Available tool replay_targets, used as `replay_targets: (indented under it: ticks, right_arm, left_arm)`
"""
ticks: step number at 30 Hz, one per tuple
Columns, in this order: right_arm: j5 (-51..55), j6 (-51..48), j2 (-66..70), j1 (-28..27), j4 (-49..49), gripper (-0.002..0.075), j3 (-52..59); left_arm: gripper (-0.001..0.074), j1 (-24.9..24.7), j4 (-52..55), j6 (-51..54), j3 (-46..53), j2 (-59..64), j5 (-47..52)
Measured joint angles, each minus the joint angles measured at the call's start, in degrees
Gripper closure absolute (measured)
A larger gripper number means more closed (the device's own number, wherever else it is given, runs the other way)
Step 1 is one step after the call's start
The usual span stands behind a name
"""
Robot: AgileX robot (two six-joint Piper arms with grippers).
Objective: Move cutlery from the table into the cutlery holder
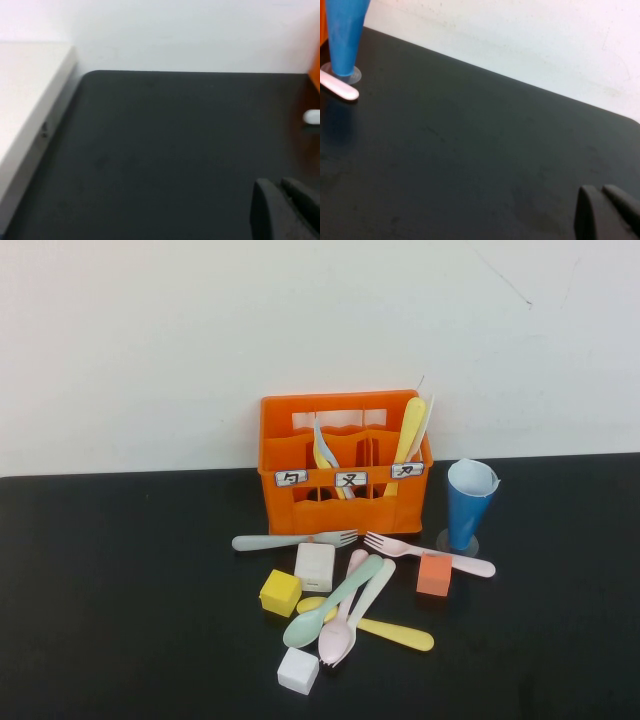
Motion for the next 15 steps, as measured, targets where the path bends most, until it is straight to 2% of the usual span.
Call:
replay_targets:
  ticks: [3, 15]
  right_arm:
    - [0.0, 0.0, 0.0, 0.0, 0.0, 0.0729, 0.0]
    - [0.0, 0.0, 0.0, 0.0, 0.0, 0.0729, 0.0]
  left_arm:
    - [0.0736, -1.7, 0.0, 0.0, 0.0, 0.0, 0.0]
    - [0.0736, -2.0, -0.7, 0.1, 0.0, 0.0, 0.2]
